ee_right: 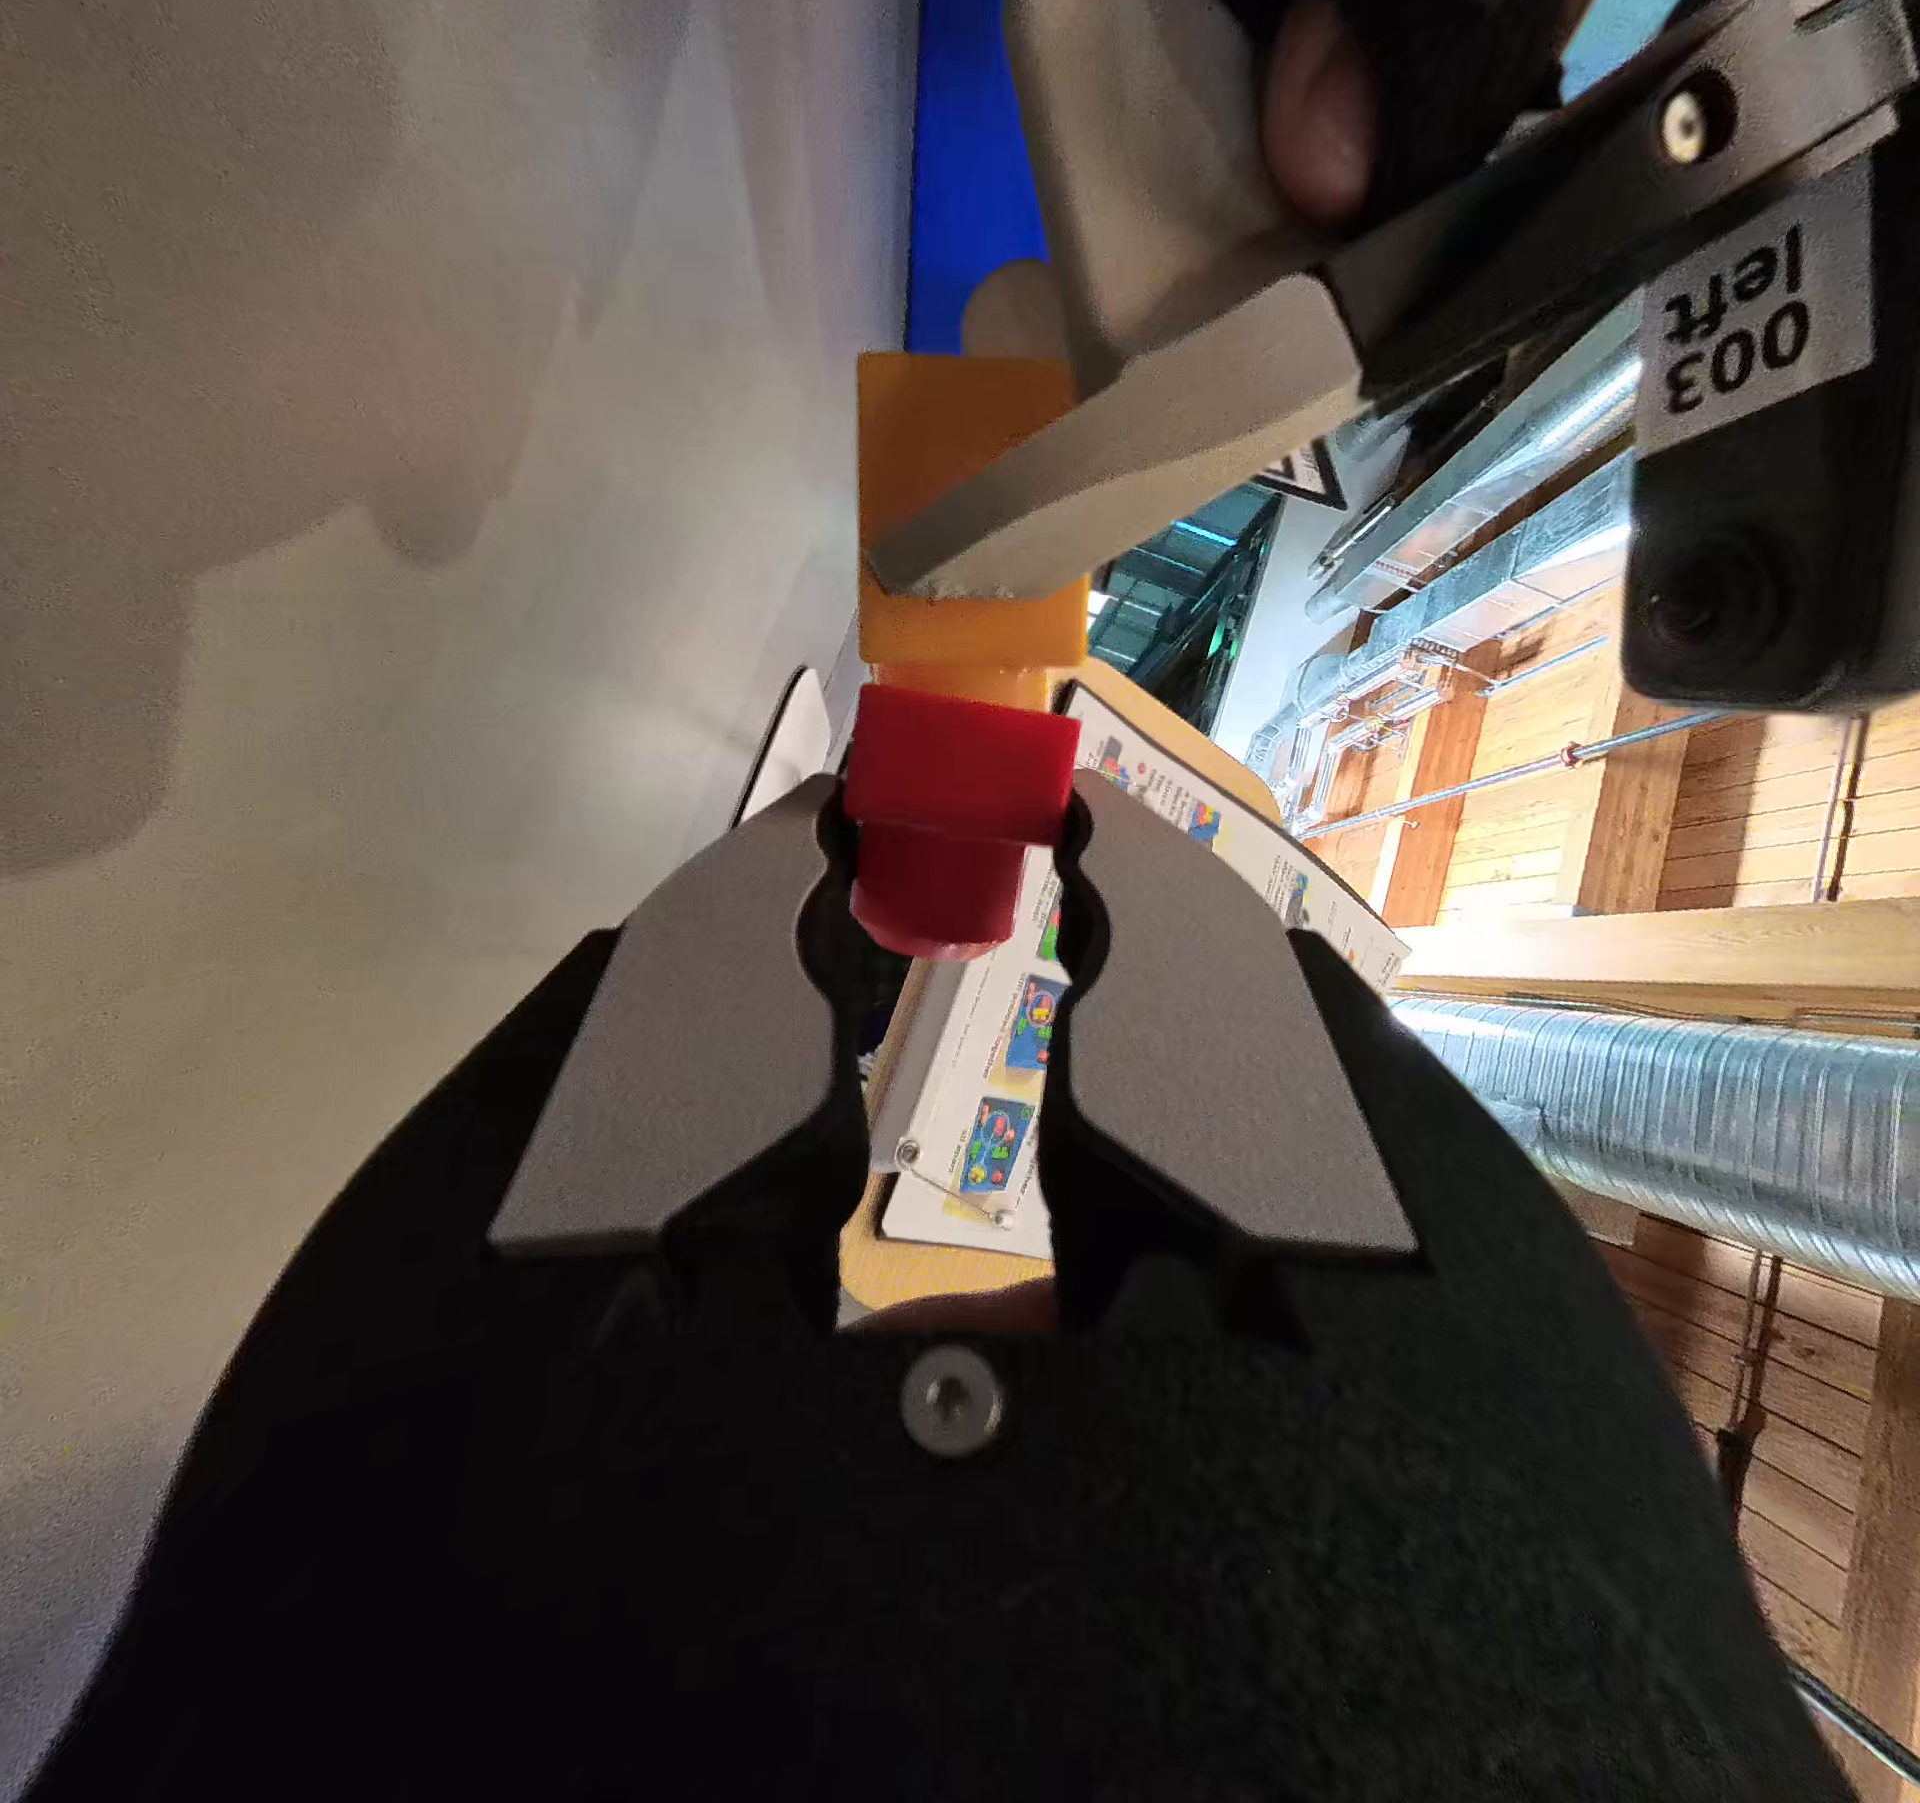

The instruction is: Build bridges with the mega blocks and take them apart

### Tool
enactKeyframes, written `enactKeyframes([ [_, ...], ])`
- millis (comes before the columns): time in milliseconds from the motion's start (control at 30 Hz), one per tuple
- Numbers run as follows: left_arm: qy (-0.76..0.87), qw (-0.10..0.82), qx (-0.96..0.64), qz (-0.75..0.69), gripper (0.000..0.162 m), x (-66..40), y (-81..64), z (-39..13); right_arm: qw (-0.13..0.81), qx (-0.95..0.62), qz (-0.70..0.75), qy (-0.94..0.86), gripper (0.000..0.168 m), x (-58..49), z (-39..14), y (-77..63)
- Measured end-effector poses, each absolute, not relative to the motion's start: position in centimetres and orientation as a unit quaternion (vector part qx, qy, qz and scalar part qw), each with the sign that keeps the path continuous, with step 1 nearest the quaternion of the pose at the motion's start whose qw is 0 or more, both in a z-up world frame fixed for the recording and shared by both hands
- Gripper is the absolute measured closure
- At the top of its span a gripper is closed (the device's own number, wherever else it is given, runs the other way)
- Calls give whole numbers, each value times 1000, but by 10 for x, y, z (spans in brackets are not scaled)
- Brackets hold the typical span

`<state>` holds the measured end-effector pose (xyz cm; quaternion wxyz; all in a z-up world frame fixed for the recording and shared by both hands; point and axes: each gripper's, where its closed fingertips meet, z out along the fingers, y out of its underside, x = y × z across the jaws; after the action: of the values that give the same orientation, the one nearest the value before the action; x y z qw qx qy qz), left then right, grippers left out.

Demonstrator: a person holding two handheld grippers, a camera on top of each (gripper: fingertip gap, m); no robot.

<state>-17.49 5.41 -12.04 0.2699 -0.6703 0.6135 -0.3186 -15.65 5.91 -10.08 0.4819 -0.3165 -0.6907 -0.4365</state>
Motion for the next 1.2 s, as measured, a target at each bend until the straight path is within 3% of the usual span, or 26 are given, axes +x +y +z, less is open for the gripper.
enactKeyframes([
  [500, 626, 286, -644, -335, 87, -171, 48, -127, 491, -304, -389, -718, 132, -157, -105, 53],
  [667, 611, 342, -648, -301, 87, -184, 69, -118, 519, -430, -339, -657, 132, -124, -92, 60],
  [733, 609, 368, -643, -283, 87, -190, 75, -115, 525, -579, -232, -580, 125, -106, -95, 67],
  [833, 624, 396, -624, -253, 87, -194, 76, -114, 434, -803, 158, -377, 114, -131, -117, 52],
  [933, 646, 408, -602, -232, 87, -192, 70, -116, 324, -768, 515, -199, 104, -169, -88, 35],
  [1200, 653, 410, -588, -243, 87, -189, 60, -113, 239, -742, 623, -66, 102, -176, -106, 50],
])
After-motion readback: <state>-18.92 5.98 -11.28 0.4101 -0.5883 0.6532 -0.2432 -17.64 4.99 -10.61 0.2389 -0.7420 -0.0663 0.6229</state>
